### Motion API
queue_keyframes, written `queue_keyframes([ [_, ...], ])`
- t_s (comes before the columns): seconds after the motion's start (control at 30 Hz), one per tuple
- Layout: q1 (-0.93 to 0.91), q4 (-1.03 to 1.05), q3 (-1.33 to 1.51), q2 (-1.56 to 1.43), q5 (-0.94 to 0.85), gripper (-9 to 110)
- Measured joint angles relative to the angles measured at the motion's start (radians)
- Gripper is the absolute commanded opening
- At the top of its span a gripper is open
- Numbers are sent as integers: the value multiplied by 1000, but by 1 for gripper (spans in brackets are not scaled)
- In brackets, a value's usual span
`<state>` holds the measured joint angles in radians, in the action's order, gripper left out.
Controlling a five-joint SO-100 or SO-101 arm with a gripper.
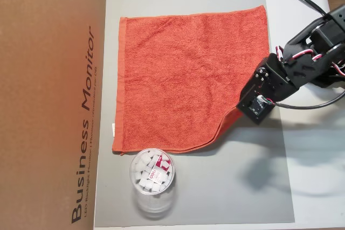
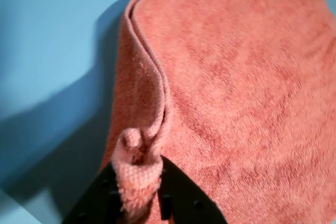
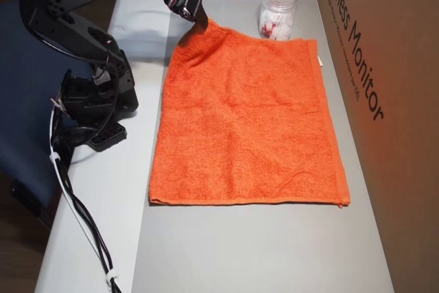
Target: Fold the blanket.
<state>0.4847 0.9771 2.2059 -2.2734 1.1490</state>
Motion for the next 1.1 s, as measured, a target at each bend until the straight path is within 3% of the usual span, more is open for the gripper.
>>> queue_keyframes([
  [0.67, -316, 0, -78, 2, 0, 0],
  [1.1, -440, -109, -377, 285, 98, 0],
])
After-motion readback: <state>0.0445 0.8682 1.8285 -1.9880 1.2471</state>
